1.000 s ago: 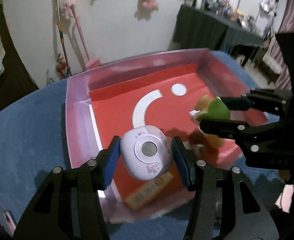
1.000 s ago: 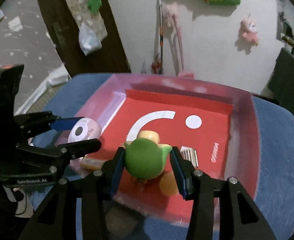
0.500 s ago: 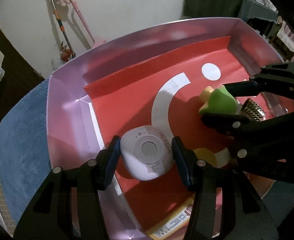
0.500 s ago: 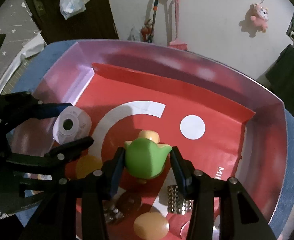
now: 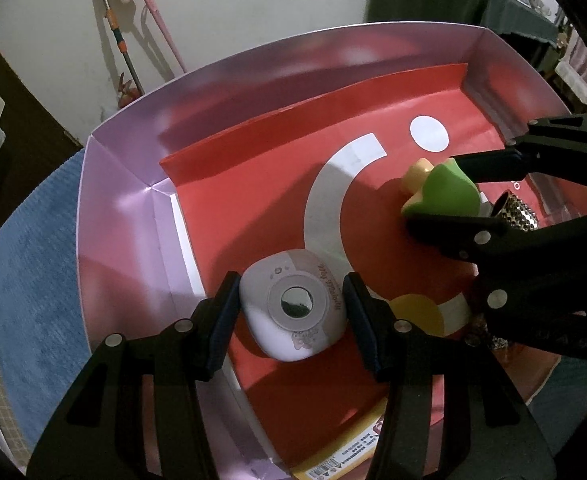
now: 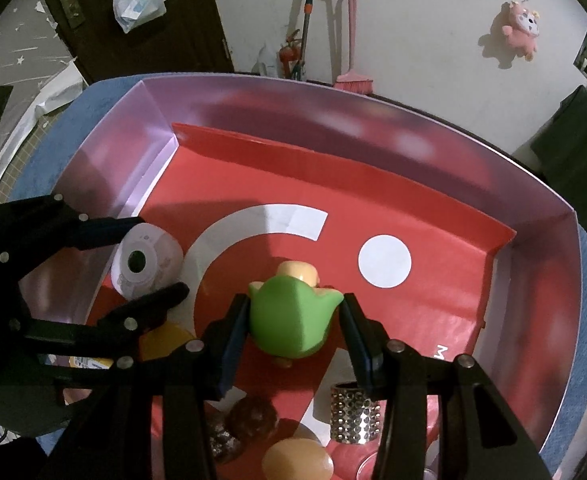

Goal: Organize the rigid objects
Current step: 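Lower and open the left tool to release the compact while the right tool releases the duck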

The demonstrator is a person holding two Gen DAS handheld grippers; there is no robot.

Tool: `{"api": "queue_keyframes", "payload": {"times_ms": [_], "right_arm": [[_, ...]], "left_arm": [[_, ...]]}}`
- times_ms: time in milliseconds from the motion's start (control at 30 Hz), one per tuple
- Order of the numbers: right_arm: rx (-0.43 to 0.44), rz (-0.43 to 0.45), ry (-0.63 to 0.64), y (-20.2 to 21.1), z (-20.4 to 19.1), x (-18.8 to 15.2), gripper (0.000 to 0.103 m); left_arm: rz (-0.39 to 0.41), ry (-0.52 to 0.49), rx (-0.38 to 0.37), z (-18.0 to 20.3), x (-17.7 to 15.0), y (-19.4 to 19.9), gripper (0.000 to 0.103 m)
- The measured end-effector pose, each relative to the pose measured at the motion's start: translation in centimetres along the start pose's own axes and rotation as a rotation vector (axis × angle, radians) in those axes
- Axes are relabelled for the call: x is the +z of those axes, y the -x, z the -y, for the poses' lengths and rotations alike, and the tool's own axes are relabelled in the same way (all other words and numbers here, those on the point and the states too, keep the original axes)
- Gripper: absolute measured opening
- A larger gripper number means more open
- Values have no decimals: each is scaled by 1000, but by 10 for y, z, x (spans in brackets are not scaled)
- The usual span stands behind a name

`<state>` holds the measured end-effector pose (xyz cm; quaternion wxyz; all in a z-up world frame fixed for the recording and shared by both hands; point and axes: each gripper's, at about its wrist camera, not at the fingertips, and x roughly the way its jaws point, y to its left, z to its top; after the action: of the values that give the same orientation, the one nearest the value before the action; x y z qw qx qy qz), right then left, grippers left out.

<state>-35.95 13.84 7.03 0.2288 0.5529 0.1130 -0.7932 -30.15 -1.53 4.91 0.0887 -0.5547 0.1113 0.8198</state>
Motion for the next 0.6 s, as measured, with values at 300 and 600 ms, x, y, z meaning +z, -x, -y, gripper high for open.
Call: {"api": "queue_keyframes", "payload": {"times_ms": [300,600], "right_arm": [[8,-8,-1,0,4,0,50],[15,-2,-11,5,9,0,51]], "left_arm": [[10,12,-3,3,-4,3,51],[17,20,-7,11,-12,9,51]]}}
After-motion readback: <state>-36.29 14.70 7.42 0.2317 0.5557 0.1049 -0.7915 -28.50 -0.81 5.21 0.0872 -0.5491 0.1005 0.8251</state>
